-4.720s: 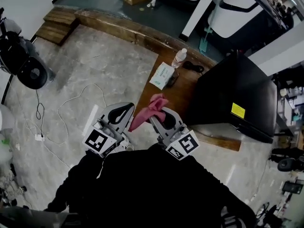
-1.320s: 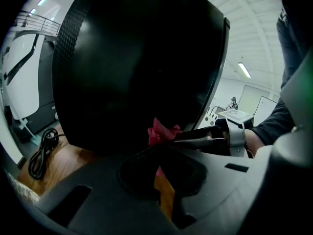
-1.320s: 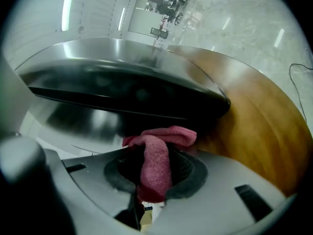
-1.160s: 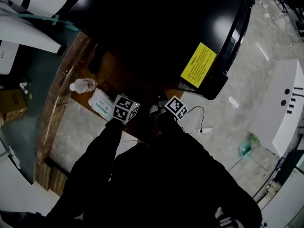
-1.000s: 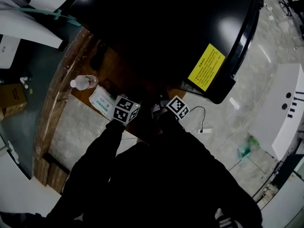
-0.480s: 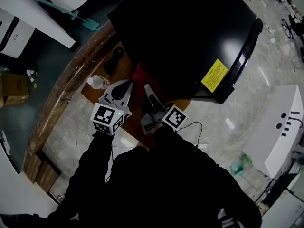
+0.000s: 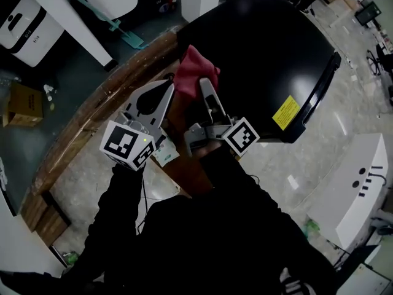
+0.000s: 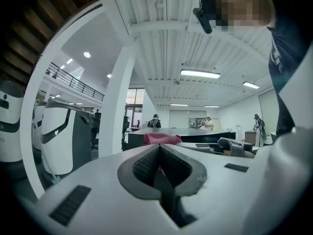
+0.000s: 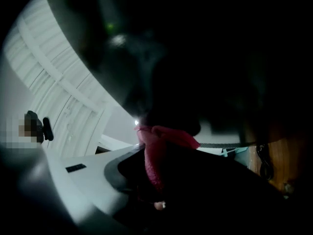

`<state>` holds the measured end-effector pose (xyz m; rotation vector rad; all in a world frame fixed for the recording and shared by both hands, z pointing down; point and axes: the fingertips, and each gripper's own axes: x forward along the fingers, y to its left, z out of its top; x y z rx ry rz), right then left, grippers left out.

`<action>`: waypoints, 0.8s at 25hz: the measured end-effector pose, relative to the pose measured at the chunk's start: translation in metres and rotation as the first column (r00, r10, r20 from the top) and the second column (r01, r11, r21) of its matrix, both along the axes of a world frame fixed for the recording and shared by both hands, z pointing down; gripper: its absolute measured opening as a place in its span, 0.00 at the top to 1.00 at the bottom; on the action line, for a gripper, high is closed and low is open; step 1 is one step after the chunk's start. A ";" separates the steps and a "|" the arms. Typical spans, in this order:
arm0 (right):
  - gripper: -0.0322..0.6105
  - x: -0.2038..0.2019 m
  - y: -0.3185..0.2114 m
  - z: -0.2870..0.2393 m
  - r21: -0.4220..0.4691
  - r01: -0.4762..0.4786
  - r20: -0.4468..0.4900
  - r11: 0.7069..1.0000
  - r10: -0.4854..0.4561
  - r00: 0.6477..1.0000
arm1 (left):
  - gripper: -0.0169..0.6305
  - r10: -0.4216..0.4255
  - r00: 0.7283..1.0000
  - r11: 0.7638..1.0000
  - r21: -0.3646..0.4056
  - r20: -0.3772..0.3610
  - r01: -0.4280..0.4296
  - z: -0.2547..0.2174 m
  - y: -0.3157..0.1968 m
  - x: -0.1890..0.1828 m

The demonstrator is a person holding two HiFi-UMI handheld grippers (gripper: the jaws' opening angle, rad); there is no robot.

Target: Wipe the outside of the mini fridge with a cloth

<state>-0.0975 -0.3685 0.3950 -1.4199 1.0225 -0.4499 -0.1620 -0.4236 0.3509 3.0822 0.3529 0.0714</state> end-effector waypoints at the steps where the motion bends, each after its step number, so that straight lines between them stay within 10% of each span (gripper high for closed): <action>1: 0.80 0.004 -0.001 0.001 0.001 -0.012 0.010 1.000 0.012 1.000 | 0.96 0.005 1.000 1.000 -0.004 -0.003 -0.005 -0.001 0.000 0.002; 11: 0.80 0.015 -0.010 0.043 -0.004 -0.046 0.101 0.999 0.046 0.994 | 0.96 0.049 0.996 0.999 -0.016 0.075 -0.048 0.043 0.006 0.026; 20: 0.80 0.019 -0.013 0.160 -0.190 -0.049 0.185 0.981 0.085 0.979 | 0.96 0.048 0.965 0.999 -0.021 0.257 -0.044 0.151 0.007 0.038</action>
